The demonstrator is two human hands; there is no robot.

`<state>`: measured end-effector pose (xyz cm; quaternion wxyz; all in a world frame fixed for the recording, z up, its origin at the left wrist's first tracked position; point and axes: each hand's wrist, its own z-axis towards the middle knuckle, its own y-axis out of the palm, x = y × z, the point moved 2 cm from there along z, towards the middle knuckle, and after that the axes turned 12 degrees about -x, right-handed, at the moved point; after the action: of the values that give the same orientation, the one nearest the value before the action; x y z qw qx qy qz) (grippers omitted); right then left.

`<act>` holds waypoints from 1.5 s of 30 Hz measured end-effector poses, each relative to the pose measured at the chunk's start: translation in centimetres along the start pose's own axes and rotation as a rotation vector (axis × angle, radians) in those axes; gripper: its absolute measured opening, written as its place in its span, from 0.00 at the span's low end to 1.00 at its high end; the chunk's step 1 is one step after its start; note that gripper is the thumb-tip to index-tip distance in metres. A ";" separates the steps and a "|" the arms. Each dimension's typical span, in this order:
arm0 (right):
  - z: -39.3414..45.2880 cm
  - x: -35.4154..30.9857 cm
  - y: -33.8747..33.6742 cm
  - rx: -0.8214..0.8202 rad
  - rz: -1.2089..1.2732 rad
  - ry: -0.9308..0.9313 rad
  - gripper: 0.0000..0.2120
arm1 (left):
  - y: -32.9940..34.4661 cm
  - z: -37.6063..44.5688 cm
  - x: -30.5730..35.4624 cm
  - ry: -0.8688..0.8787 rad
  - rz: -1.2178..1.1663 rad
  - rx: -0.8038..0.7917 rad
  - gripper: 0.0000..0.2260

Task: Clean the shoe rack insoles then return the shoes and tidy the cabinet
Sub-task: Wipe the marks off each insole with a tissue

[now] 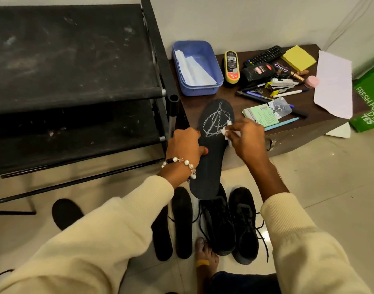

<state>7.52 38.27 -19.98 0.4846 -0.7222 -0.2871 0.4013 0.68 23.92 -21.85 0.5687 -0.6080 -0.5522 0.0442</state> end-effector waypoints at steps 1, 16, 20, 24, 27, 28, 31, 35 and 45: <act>0.1 0.1 0.1 0.028 0.011 0.028 0.12 | 0.0 0.0 -0.1 0.009 -0.014 0.001 0.17; 1.1 -0.4 0.6 0.048 -0.125 0.052 0.12 | 0.1 0.3 -0.9 -0.008 -0.094 0.018 0.19; 0.8 -1.3 1.2 -0.012 -0.115 -0.014 0.10 | 0.0 0.3 -0.7 -0.006 -0.097 0.025 0.17; 1.2 -1.2 1.0 -0.028 0.022 0.006 0.09 | 0.0 0.3 -0.7 -0.012 -0.114 0.037 0.17; 1.8 -0.7 0.6 0.102 -0.007 0.091 0.10 | 0.0 0.3 -0.7 -0.008 -0.119 0.043 0.19; 1.8 -0.8 0.5 0.124 -0.055 0.113 0.10 | 0.0 0.2 -0.7 -0.006 -0.118 0.040 0.19; 1.8 -1.0 0.5 0.124 -0.123 0.108 0.12 | -0.1 0.1 -0.7 -0.005 -0.105 0.040 0.18; 0.9 -1.9 1.2 0.011 -0.144 0.041 0.10 | 0.0 0.2 -0.6 -0.030 -0.107 0.025 0.19; 1.8 -1.4 1.1 0.094 -0.081 0.091 0.11 | -0.1 0.0 -0.5 -0.050 -0.147 0.030 0.19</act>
<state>5.28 37.60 -20.91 0.5463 -0.7039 -0.2748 0.3614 0.44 23.50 -22.12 0.5653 -0.5560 -0.6088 0.0260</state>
